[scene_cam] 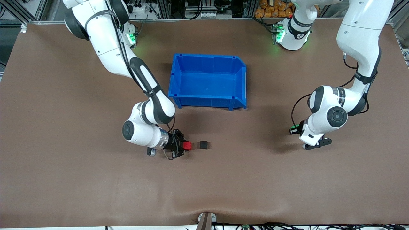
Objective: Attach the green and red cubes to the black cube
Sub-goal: 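Place the red cube against the black cube with the right gripper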
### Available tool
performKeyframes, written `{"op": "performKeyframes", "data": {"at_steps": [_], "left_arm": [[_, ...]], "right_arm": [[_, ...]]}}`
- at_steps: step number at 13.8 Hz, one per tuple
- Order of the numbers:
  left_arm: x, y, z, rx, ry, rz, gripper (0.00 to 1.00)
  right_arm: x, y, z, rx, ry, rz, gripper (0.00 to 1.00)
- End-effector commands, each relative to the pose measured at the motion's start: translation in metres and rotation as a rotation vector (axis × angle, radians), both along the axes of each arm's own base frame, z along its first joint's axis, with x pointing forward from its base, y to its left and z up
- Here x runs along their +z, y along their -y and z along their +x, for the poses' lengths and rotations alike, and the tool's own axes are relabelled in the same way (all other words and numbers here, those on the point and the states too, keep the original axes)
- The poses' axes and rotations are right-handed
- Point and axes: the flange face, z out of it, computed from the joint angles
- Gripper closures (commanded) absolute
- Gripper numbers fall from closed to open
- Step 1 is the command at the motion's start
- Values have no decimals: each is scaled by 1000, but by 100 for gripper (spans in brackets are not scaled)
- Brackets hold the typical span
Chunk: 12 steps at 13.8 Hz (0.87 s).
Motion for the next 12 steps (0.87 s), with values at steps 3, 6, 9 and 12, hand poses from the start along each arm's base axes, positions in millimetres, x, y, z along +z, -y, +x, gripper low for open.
{"op": "performKeyframes", "data": {"at_steps": [3,6,9,12], "left_arm": [[53,43,30,331,67,14,100],[60,75,53,620,112,-5,100],[57,111,53,744,116,-13,100],[39,154,45,900,101,-5,100]], "right_arm": [[-8,-13,2,-62,25,-3,100],[-12,-26,-2,-62,25,-4,100],[-11,-40,-9,-65,48,-6,70],[-7,-37,-6,-65,55,-13,0]]}}
